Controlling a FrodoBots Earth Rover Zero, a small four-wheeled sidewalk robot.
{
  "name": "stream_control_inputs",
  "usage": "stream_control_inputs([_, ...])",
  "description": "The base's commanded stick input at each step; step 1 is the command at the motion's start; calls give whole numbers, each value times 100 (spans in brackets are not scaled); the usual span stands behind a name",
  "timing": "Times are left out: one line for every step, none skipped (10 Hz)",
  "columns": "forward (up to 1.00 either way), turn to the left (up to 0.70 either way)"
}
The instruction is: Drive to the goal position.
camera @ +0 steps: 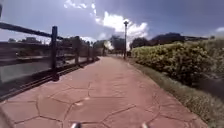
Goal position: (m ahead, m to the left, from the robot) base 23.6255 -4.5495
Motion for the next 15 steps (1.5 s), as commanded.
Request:
stream_control_inputs([85, -23])
stream_control_inputs([85, -34])
stream_control_inputs([85, -14])
stream_control_inputs([85, 0])
stream_control_inputs([85, 0])
stream_control_inputs([85, 0])
stream_control_inputs([85, 0])
stream_control_inputs([85, 0])
stream_control_inputs([85, 0])
stream_control_inputs([85, 0])
stream_control_inputs([85, 0])
stream_control_inputs([85, 0])
stream_control_inputs([85, 0])
stream_control_inputs([85, 0])
stream_control_inputs([85, 0])
